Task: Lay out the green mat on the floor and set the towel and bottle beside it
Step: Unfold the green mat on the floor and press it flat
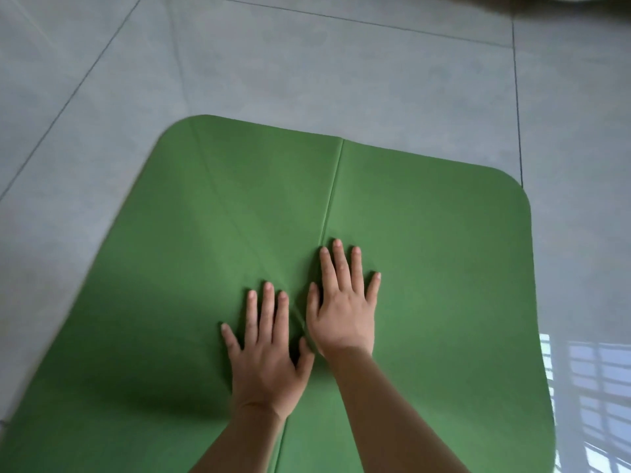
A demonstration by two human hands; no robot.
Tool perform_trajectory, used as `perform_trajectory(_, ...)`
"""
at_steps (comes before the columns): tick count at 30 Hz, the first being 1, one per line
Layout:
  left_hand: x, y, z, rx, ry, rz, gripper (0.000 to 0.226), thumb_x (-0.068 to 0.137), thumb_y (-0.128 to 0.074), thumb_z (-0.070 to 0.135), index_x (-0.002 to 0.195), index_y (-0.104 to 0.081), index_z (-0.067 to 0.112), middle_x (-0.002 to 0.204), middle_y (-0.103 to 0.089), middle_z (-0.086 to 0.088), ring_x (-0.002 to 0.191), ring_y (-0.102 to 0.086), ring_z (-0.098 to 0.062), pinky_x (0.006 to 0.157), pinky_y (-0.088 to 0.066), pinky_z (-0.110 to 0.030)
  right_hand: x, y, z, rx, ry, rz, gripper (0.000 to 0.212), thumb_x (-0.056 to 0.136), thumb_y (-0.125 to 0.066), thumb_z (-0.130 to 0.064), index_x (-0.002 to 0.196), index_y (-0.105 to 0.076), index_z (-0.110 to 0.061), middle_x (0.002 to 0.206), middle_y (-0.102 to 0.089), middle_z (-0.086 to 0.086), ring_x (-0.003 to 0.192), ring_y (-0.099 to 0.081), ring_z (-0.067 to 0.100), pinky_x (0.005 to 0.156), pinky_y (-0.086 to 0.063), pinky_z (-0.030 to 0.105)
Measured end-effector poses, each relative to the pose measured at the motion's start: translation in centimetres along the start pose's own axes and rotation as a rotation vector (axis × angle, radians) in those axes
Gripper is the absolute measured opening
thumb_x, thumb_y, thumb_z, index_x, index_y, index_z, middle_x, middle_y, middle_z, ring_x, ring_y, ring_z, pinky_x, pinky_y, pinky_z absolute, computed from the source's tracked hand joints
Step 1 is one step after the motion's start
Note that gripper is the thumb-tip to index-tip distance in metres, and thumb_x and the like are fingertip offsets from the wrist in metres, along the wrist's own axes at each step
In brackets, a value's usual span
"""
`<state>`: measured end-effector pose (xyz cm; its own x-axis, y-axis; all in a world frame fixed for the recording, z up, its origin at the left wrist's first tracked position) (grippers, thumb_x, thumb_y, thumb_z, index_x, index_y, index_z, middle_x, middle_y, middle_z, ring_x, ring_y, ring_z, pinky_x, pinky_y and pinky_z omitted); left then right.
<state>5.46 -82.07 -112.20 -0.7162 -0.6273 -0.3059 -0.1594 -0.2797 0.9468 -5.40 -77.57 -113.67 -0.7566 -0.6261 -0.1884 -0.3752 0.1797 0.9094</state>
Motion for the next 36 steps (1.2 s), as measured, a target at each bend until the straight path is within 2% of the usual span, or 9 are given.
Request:
perform_trajectory(3,0.0,0.0,-0.1,-0.016,0.004,0.020,0.069,0.071,-0.036,0.038,0.129,-0.056,0.005,0.142,-0.045,-0.015,0.132,-0.043,-0.031,0.088,-0.037,-0.070,0.1,1.9,-0.5,0.037,-0.002,0.106,0.049,0.088,-0.041,-0.034,0.134,-0.050,-0.018,0.146,-0.042,0.002,0.138,-0.034,0.029,0.111,-0.022,0.051)
perform_trajectory(5,0.1,0.1,0.0,-0.018,0.010,0.027,0.070,0.069,-0.036,0.037,0.128,-0.057,0.005,0.142,-0.045,-0.015,0.133,-0.037,-0.028,0.087,-0.037,-0.070,1.7,3.7,-0.7,0.047,-0.012,0.248,0.031,0.080,-0.055,-0.030,0.101,-0.067,-0.010,0.111,-0.064,0.013,0.102,-0.060,0.036,0.088,-0.047,0.045)
perform_trajectory(9,0.2,0.2,0.1,-0.008,0.017,0.032,0.068,0.069,-0.037,0.036,0.125,-0.059,0.006,0.140,-0.048,-0.015,0.128,-0.046,-0.034,0.086,-0.037,-0.071,7.4,4.0,-3.3,0.089,0.003,0.088,0.045,0.091,-0.045,-0.035,0.127,-0.050,-0.008,0.139,-0.041,0.020,0.132,-0.032,0.040,0.110,-0.021,0.054)
perform_trajectory(13,0.2,0.2,0.1,-0.009,0.030,0.080,0.069,0.068,-0.037,0.036,0.127,-0.059,0.007,0.140,-0.048,-0.013,0.132,-0.041,-0.027,0.090,-0.035,-0.070,10.7,1.7,-6.1,-0.181,0.376,-0.143,0.060,0.097,-0.027,-0.046,0.150,-0.008,-0.027,0.159,0.004,-0.004,0.146,0.010,0.024,0.112,0.004,0.058)
perform_trajectory(20,0.0,-0.1,0.0,-0.001,0.010,0.131,0.067,0.074,-0.035,0.037,0.130,-0.055,0.006,0.145,-0.041,-0.013,0.133,-0.036,-0.030,0.093,-0.031,-0.069,12.1,7.7,13.4,-0.269,-0.077,-0.018,0.062,0.093,-0.013,-0.060,0.148,0.006,-0.039,0.156,0.013,-0.014,0.145,0.011,0.016,0.114,0.001,0.054)
perform_trajectory(24,0.1,-0.1,-0.1,-0.024,0.024,0.113,0.070,0.075,-0.031,0.039,0.134,-0.050,0.007,0.149,-0.028,-0.008,0.136,-0.026,-0.027,0.098,-0.028,-0.068,10.5,8.3,13.8,-0.273,-0.253,-0.082,0.065,0.094,-0.011,-0.058,0.149,0.008,-0.029,0.157,0.018,-0.004,0.145,0.014,0.027,0.115,-0.004,0.057)
perform_trajectory(28,0.0,-0.6,-0.3,-0.029,0.034,0.076,0.074,0.077,-0.023,0.043,0.143,-0.037,0.011,0.153,-0.009,-0.002,0.142,-0.012,-0.023,0.105,-0.019,-0.065,6.4,5.0,4.8,-0.153,0.007,-0.018,0.063,0.094,-0.008,-0.052,0.149,0.007,-0.026,0.150,0.024,-0.002,0.142,0.020,0.026,0.111,0.008,0.049)
perform_trajectory(31,0.0,-0.4,-0.2,-0.042,0.031,0.101,0.073,0.075,-0.027,0.039,0.139,-0.044,0.009,0.153,-0.026,-0.007,0.141,-0.025,-0.027,0.102,-0.024,-0.067,1.2,1.1,0.4,-0.114,0.205,-0.114,0.057,0.096,-0.011,-0.046,0.148,0.006,-0.030,0.148,0.024,-0.010,0.137,0.026,0.021,0.112,0.011,0.049)
perform_trajectory(36,-0.2,-0.3,-0.2,-0.065,0.022,0.107,0.071,0.077,-0.026,0.039,0.141,-0.042,0.012,0.154,-0.021,-0.003,0.142,-0.021,-0.026,0.104,-0.021,-0.066,-0.2,2.6,8.0,-0.224,0.147,-0.059,0.056,0.092,-0.006,-0.053,0.141,0.016,-0.040,0.149,0.022,-0.019,0.139,0.024,0.013,0.112,0.012,0.044)
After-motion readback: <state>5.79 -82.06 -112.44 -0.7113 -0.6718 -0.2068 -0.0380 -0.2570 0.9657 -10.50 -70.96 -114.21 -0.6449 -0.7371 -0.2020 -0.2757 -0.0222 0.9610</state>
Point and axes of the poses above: each hand's wrist, its own x-axis towards the middle knuckle, its own y-axis out of the back of the hand, z = x × y, the point moved 5 cm from there along x, towards the middle knuckle
